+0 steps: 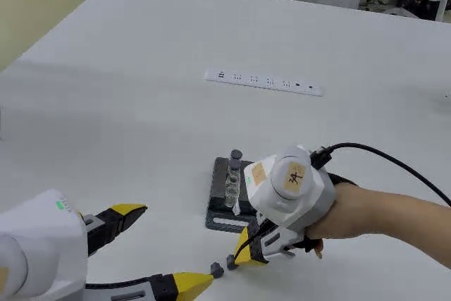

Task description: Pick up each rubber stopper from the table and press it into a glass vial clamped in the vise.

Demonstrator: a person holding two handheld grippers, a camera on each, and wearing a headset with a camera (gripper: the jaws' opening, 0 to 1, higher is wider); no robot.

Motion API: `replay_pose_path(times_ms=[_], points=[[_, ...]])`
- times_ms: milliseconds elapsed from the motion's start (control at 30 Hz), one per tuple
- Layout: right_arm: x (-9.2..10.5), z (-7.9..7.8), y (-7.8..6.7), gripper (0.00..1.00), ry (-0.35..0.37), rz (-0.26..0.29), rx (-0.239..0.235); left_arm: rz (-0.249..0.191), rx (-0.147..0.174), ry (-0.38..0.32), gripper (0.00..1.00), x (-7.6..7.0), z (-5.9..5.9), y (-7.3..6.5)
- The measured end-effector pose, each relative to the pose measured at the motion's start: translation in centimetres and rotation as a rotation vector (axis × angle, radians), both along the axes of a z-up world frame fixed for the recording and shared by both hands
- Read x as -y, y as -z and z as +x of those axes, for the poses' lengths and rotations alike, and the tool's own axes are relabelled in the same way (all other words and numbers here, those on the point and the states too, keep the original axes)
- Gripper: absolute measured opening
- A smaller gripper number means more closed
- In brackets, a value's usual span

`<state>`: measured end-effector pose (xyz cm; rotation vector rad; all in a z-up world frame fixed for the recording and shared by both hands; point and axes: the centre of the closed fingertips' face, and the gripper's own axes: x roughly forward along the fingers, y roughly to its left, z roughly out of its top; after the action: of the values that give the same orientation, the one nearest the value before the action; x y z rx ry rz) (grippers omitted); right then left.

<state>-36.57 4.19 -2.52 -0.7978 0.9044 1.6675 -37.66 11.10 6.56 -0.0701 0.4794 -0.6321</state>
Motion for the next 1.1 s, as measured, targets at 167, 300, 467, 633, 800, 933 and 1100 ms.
replay_pose_path(times_ms=[167,300,467,633,800,933,1100], points=[[0.1,0.0,0.0,0.0,0.09,0.025,-0.042,-0.003,0.0,0.004,0.75,0.3,0.0,0.0],[-0.1,0.2,-0.3,0.0,0.169,0.053,-0.072,-0.003,0.001,0.007,0.75,0.3,0.1,0.1],[-0.2,0.6,-1.4,0.0,0.304,0.115,-0.139,0.001,0.006,0.012,0.74,0.5,0.3,0.0],[-0.6,0.9,-3.6,0.0,0.486,0.217,-0.285,0.004,0.015,0.017,0.73,0.5,0.3,0.0],[-0.7,1.0,-6.4,0.0,0.629,0.348,-0.433,0.002,0.03,0.026,0.72,0.8,0.3,-0.3],[-0.7,0.7,-9.0,0.0,0.73,0.451,-0.568,0.0,0.059,0.045,0.69,1.3,0.5,-1.0],[-0.6,0.0,-11.6,0.0,0.792,0.531,-0.685,0.008,0.127,0.107,0.61,2.3,0.6,-2.3]])
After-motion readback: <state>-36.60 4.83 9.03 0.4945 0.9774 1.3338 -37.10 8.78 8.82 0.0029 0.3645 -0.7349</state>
